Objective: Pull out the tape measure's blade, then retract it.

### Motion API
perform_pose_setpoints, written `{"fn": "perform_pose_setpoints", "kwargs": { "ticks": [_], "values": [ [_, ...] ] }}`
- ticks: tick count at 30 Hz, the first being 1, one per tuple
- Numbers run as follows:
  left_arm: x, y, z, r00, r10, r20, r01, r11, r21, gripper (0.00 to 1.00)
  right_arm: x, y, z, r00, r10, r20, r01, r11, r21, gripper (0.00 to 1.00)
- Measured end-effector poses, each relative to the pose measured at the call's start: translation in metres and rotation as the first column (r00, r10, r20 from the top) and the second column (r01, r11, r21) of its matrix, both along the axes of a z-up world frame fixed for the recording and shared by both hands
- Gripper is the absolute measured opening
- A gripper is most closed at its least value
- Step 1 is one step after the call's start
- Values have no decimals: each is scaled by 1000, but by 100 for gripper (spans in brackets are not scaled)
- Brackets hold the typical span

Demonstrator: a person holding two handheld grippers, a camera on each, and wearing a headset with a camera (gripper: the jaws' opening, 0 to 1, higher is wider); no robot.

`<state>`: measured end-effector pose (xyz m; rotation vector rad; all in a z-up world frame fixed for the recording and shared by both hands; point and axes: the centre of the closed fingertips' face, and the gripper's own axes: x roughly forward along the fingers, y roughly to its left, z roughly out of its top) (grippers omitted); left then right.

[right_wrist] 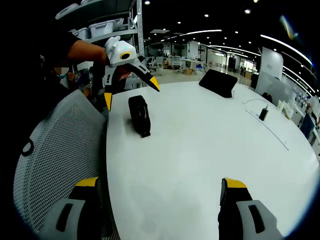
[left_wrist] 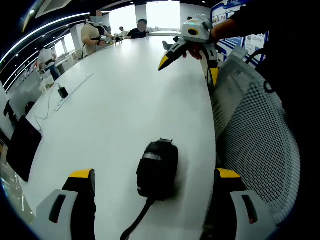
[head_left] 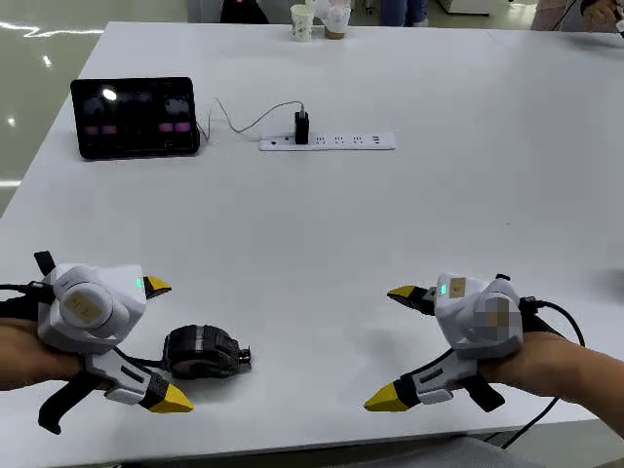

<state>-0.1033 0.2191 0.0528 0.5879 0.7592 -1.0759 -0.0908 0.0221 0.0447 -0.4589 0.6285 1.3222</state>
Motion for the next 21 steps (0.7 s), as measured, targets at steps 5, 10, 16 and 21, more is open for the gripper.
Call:
{"fn": "perform_pose_setpoints", "kwargs": {
  "ticks": [5,10,16,21],
  "values": [
    [2,-9,0,999,-41,-11,41,999,10,92,0,19,2,999,44,7,-44,999,4,99],
    [1,-14,-3,995,-97,4,97,995,36,84,-1,37,2,997,79,9,-79,997,11,99],
    [3,-15,-12,993,-115,-7,115,992,56,79,-2,61,0,994,113,2,-113,993,19,98],
    [4,-15,-15,991,-131,-15,132,988,76,72,-2,74,-5,991,135,-7,-135,991,13,93]
  ]
}}
